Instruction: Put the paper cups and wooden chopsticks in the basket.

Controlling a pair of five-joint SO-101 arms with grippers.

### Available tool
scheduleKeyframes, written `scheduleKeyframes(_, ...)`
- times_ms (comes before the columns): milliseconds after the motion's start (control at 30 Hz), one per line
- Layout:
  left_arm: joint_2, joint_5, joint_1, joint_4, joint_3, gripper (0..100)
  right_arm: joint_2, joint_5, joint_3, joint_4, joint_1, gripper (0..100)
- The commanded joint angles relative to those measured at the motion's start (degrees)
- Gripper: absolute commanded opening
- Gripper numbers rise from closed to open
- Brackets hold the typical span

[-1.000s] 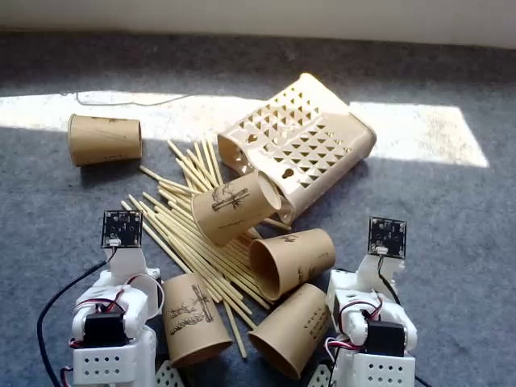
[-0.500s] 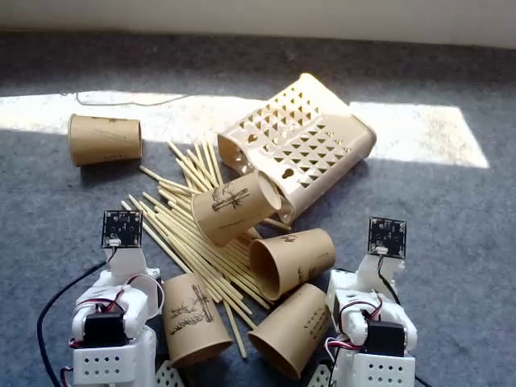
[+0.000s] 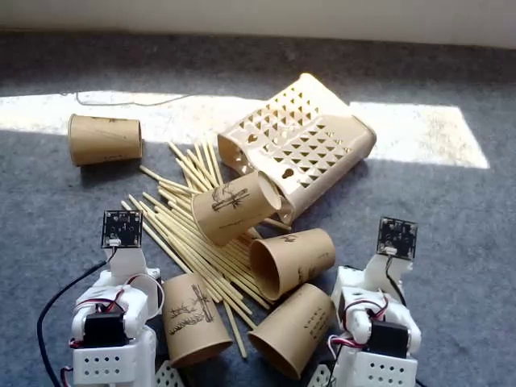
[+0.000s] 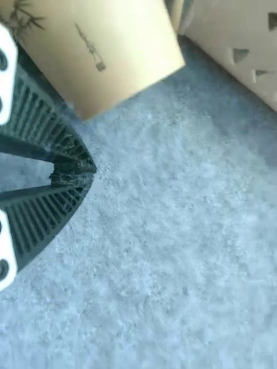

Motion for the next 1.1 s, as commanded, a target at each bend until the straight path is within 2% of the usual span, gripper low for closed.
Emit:
scheduleKeyframes(0, -0.57, -0.44, -0.13, 0.18, 1.1, 1, -0.13, 0.35, -6.2, -4.53, 4.88, 0.9)
scheduleKeyframes(200, -0.57, -0.44, -0.13, 0.18, 1.1, 1, -0.13, 18.9, -15.16, -7.08, 5.23, 0.9)
scheduleKeyframes(500, -0.57, -0.44, -0.13, 0.18, 1.1, 1, 0.31, 19.6, -23.96, -4.09, 4.79, 0.9)
scheduleKeyframes(733, -0.57, -0.44, -0.13, 0.18, 1.1, 1, 12.62, 19.6, -36.88, 0.92, -1.98, 1.0)
scheduleKeyframes(1067, -0.57, -0.44, -0.13, 0.18, 1.1, 1, 36.35, 19.08, -50.42, 0.84, -15.52, 1.0)
